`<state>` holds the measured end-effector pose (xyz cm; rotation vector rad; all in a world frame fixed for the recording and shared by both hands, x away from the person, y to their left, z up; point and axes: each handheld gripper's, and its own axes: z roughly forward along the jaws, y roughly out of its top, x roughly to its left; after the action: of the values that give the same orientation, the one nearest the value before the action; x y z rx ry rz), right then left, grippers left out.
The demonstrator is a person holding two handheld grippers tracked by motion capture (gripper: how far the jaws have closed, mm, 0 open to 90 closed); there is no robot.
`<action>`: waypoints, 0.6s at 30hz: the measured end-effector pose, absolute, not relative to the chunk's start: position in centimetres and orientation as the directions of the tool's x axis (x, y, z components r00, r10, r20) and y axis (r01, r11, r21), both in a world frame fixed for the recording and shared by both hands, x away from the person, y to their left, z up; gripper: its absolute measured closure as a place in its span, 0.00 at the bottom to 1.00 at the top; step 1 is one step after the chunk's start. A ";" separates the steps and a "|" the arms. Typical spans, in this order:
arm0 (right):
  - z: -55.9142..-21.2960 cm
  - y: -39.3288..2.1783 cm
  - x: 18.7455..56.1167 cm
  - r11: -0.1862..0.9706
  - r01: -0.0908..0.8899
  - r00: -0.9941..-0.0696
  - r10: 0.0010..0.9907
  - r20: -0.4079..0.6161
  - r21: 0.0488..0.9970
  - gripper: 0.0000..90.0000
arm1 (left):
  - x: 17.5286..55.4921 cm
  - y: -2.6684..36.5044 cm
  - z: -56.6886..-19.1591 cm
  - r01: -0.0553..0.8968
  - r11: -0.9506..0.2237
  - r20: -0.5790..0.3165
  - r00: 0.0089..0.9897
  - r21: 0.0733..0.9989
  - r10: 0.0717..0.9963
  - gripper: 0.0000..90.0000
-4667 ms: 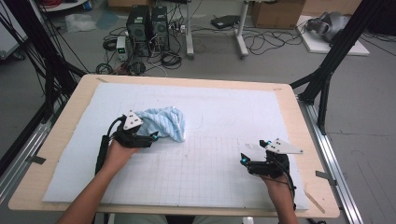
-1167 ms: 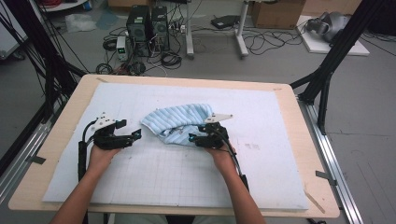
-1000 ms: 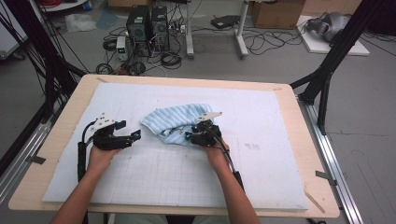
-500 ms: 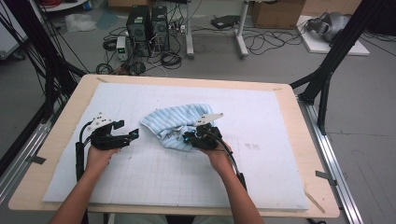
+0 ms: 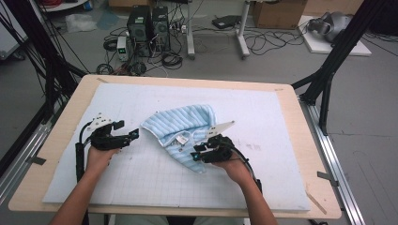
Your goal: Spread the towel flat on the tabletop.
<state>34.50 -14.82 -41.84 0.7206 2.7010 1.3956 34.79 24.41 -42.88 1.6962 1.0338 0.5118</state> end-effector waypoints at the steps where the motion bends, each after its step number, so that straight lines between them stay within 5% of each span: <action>1: -41.6 -14.9 34.6 0.468 0.391 -0.881 0.439 0.175 0.792 0.59 | 34.8 24.4 -42.9 0.389 -0.091 -0.145 0.537 0.917 0.831 0.25; 6: -40.9 -13.8 36.0 0.406 0.379 -0.833 0.540 0.116 0.832 0.47 | 34.8 24.3 -42.9 0.387 -0.094 -0.142 0.539 0.917 0.830 0.25; 11: -41.5 -11.4 38.1 0.421 0.399 -0.816 0.568 0.107 0.815 0.48 | 34.8 24.6 -42.9 0.389 -0.084 -0.151 0.536 0.918 0.831 0.25; 13: -42.1 -10.7 38.8 0.429 0.437 -0.795 0.595 0.117 0.790 0.55 | 34.8 24.7 -42.9 0.386 -0.074 -0.157 0.533 0.919 0.831 0.27; 18: -43.2 -10.3 39.3 0.446 0.482 -0.809 0.558 0.186 0.754 0.92 | 34.8 25.1 -42.8 0.385 -0.064 -0.161 0.523 0.921 0.837 0.27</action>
<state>39.29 -10.30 -43.19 0.9349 2.5947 1.3078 34.81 25.05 -42.80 1.6668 1.0483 0.5148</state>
